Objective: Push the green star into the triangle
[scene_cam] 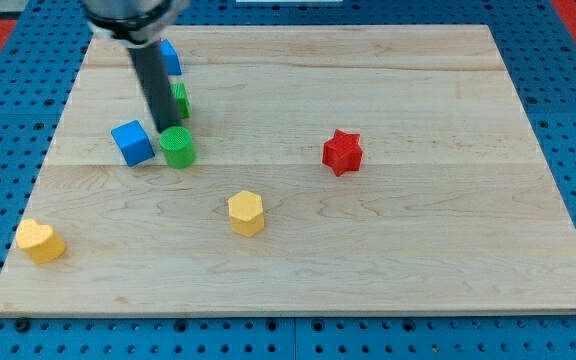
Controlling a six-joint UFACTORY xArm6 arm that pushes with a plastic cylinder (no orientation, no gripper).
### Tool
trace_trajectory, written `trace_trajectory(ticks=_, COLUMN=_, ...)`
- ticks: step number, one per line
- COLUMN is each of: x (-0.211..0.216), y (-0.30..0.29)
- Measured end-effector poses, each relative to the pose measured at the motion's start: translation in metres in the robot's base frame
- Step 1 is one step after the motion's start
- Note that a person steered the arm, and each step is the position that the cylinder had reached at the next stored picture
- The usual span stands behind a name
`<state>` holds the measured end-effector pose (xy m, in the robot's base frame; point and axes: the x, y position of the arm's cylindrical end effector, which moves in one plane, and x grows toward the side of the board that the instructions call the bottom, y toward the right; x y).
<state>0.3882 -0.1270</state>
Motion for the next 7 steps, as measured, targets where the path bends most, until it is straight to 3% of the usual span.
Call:
trace_trajectory(ticks=2, x=-0.034, y=-0.059)
trace_trajectory(ticks=4, x=-0.086, y=-0.056)
trace_trajectory(ticks=5, x=-0.076, y=-0.021)
trace_trajectory(ticks=6, x=-0.06, y=0.089)
trace_trajectory(ticks=7, x=0.003, y=0.096)
